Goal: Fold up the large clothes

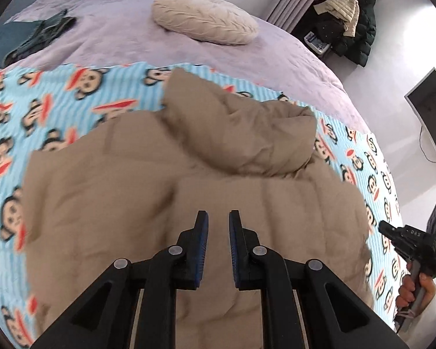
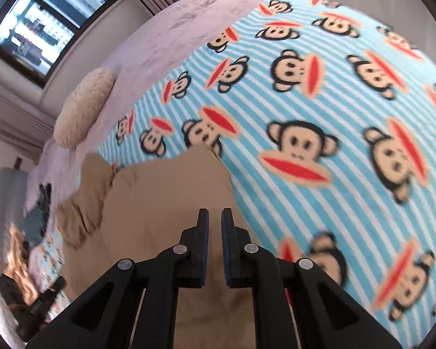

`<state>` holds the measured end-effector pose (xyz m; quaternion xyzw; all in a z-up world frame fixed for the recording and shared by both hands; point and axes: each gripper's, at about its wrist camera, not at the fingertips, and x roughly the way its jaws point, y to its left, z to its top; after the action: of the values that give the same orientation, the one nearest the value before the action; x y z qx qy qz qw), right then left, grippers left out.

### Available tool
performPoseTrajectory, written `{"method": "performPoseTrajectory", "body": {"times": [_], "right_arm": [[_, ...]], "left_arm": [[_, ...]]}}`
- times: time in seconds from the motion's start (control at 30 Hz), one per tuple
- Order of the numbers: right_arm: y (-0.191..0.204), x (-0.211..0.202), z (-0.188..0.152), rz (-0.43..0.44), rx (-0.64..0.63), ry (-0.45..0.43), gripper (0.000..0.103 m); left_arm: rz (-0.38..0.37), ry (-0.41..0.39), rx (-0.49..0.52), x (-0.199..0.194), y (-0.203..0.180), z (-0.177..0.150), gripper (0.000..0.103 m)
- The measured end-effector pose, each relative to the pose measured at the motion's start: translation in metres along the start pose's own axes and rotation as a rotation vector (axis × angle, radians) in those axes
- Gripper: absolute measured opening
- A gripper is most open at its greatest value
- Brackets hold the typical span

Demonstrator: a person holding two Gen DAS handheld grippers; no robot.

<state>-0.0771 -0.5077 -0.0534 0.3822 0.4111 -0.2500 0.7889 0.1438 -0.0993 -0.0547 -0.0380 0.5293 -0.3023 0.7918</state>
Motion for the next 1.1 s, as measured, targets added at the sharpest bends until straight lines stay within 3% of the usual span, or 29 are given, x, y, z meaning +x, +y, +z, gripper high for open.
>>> {"method": "performPoseTrajectory", "body": {"times": [0.1,0.17,0.23,0.37,0.43,0.6,0.7,0.8,1.1], "right_arm": [[-0.002,0.019,0.012,0.039,0.017,0.045,0.010],[-0.001,0.030,0.012,0.129,0.018,0.105,0.010],[0.003,0.040,0.009,0.163,-0.023,0.155,0.010],[0.001,0.059,0.001,0.011,-0.160,0.154,0.009],[-0.012,0.070,0.001,0.013,-0.138,0.155,0.004],[-0.018,0.072,-0.001,0.023,-0.119,0.138,0.004],[-0.005,0.069,-0.007,-0.058,-0.234,0.122,0.004],[0.002,0.061,-0.007,-0.173,-0.289,0.092,0.014],[-0.008,0.008,-0.035,-0.167,-0.267,0.058,0.014]], "left_arm": [[0.070,0.006,0.039,0.026,-0.012,0.003,0.015],[0.115,0.032,0.057,0.039,-0.009,-0.005,0.015],[0.132,0.050,0.058,0.047,-0.002,-0.014,0.015],[0.132,0.063,0.063,0.056,0.009,-0.023,0.015],[0.125,0.065,0.069,0.060,0.009,-0.024,0.015],[0.143,0.051,0.102,0.065,0.006,-0.028,0.015],[0.146,0.047,0.105,0.067,0.006,-0.029,0.015],[0.163,0.052,0.105,0.063,0.005,-0.027,0.015],[0.194,0.031,0.081,0.011,0.008,-0.040,0.015]]}}
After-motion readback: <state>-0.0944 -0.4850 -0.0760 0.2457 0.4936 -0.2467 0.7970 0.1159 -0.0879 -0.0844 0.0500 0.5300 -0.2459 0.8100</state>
